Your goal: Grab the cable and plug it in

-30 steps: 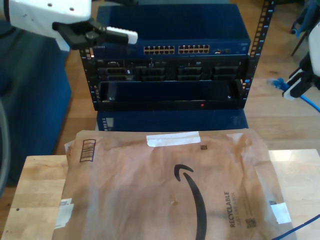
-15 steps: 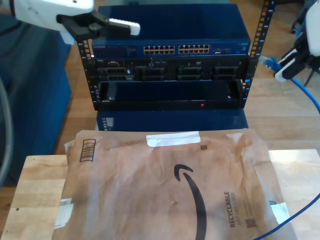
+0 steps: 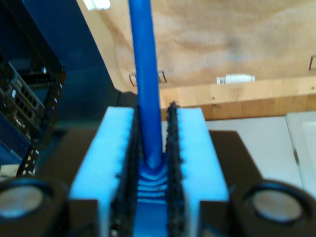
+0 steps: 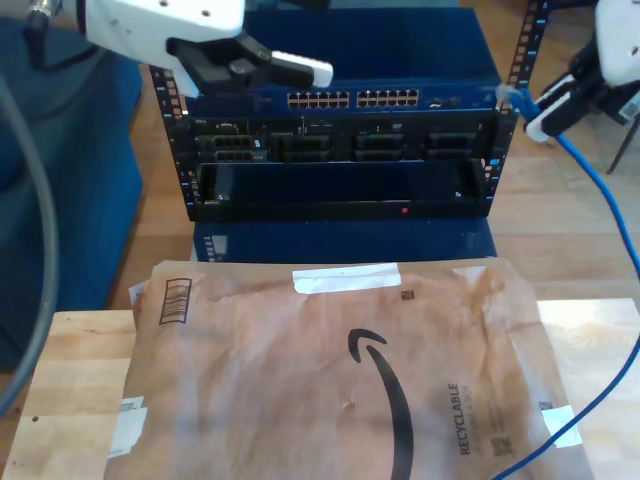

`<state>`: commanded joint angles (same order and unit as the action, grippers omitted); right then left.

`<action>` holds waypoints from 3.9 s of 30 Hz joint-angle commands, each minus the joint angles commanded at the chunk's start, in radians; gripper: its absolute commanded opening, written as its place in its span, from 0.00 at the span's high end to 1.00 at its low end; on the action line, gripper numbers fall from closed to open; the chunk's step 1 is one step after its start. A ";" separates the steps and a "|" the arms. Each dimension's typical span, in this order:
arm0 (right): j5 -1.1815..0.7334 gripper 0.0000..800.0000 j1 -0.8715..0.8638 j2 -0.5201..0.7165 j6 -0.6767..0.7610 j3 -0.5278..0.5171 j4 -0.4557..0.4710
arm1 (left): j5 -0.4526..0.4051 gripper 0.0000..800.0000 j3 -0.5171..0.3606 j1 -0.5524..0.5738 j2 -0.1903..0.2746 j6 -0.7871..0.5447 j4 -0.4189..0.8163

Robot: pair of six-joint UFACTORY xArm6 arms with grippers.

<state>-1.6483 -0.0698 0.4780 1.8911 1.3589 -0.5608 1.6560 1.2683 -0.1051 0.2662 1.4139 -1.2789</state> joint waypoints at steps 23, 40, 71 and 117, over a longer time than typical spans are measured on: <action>0.018 0.99 0.064 -0.095 0.038 0.092 0.000 | 0.003 0.00 0.031 0.014 -0.003 0.008 0.000; 0.034 1.00 0.166 -0.147 0.071 0.167 0.103 | 0.000 0.00 0.044 0.058 -0.003 0.035 0.003; -0.002 1.00 0.298 -0.201 0.124 0.281 0.222 | 0.000 0.00 0.101 0.123 -0.064 0.051 0.006; -0.023 1.00 0.322 -0.247 0.126 0.316 0.226 | 0.000 0.55 0.097 0.157 -0.074 0.084 0.068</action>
<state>-1.6713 0.2524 0.2309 2.0169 1.6749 -0.3353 1.6560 1.3650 0.0514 0.1926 1.4983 -1.2114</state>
